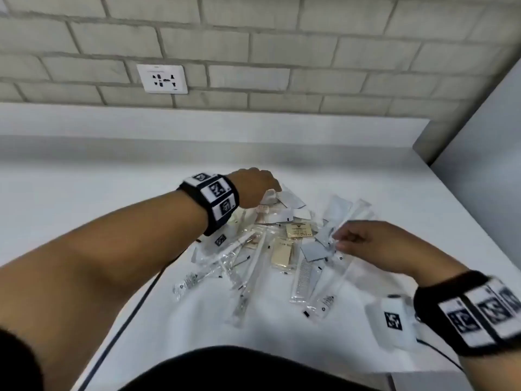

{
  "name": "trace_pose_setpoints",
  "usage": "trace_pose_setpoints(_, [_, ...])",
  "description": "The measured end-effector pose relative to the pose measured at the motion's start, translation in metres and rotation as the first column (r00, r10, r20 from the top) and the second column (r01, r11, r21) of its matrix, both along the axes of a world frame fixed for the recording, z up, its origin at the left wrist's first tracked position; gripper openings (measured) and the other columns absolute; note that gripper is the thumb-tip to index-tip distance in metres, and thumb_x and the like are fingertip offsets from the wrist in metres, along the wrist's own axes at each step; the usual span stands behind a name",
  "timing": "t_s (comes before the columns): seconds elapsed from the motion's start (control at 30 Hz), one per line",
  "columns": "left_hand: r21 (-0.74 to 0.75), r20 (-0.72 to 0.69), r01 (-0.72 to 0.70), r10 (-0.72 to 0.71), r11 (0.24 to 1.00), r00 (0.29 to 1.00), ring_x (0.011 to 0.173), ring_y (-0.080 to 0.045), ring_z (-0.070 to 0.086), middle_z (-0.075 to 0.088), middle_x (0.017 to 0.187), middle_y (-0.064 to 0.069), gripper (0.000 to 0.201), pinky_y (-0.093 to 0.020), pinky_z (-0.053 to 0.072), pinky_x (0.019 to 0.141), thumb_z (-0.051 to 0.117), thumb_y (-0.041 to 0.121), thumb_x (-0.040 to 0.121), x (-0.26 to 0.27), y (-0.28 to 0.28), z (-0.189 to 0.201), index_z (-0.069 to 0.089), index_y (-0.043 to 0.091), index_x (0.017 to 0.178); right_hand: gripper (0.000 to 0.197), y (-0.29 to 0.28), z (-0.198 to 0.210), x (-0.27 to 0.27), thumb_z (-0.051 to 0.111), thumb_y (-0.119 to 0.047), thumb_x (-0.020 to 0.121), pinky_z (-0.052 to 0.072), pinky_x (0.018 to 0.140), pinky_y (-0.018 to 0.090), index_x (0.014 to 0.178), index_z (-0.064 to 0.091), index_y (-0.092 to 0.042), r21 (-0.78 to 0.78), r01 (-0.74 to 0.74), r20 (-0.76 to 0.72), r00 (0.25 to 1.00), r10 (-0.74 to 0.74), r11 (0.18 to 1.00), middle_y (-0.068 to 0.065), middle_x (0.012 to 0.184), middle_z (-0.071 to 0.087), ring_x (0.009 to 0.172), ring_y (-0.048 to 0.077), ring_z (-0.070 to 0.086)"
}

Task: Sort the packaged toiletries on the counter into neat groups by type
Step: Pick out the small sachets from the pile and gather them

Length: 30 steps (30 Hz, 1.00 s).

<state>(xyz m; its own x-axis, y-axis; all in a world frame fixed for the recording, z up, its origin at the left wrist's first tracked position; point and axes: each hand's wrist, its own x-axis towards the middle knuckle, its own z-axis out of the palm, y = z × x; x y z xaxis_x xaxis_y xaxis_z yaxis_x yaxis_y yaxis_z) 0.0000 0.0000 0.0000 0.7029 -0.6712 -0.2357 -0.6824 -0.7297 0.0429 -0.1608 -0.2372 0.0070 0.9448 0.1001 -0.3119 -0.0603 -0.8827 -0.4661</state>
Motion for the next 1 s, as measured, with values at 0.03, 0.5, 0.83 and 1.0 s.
trace_pose_setpoints(0.03, [0.065, -0.022, -0.005, 0.007, 0.998, 1.000, 0.136, -0.025, 0.036, 0.033, 0.152, 0.002, 0.047, -0.041, 0.032, 0.111, 0.041, 0.023, 0.096, 0.009, -0.005, -0.001, 0.039, 0.029, 0.143, 0.016, 0.002, -0.002, 0.012, 0.062, -0.045, 0.087, 0.048, 0.088, 0.028, 0.100, 0.063, -0.038, 0.008, 0.024, 0.016, 1.000, -0.024, 1.000, -0.017, 0.100, 0.065, 0.095, 0.004, 0.061])
trace_pose_setpoints(0.5, [0.145, -0.014, -0.051, 0.054, 0.988, 0.998, 0.103, -0.023, 0.054, 0.053, 0.110, 0.000, 0.050, -0.032, 0.043, 0.079, 0.077, 0.049, 0.069, 0.070, -0.025, -0.033, 0.061, 0.024, 0.109, 0.054, 0.059, -0.029, 0.165, 0.059, -0.046, 0.089, 0.044, 0.093, 0.033, 0.132, 0.050, -0.016, -0.318, 0.001, -0.011, 1.000, -0.004, 0.948, 0.005, 0.130, 0.056, 0.116, 0.023, 0.054])
trace_pose_setpoints(0.83, [-0.408, -0.208, -0.552, 0.515, 0.728, 0.832, 0.083, -0.024, 0.053, 0.057, 0.093, -0.006, 0.027, -0.031, 0.037, 0.069, 0.048, 0.036, 0.097, 0.060, 0.064, 0.001, 0.043, 0.009, 0.098, 0.051, 0.074, -0.053, 0.202, 0.064, -0.020, 0.090, 0.047, 0.084, 0.030, 0.134, 0.046, 0.000, -0.384, -0.073, -0.118, 0.993, 0.029, 0.921, 0.016, 0.131, 0.055, 0.116, 0.031, 0.056])
trace_pose_setpoints(1.0, [-0.495, -0.568, -0.739, 0.474, 0.457, 0.673, 0.084, -0.034, 0.071, 0.065, 0.105, -0.018, 0.023, -0.050, 0.057, 0.078, 0.048, 0.026, 0.098, 0.044, 0.087, -0.007, 0.036, 0.011, 0.110, 0.052, 0.051, -0.025, 0.196, 0.065, -0.021, 0.089, 0.043, 0.097, 0.033, 0.135, 0.048, -0.006, -0.389, -0.181, -0.038, 0.983, 0.181, 0.903, 0.014, 0.135, 0.054, 0.119, 0.030, 0.053])
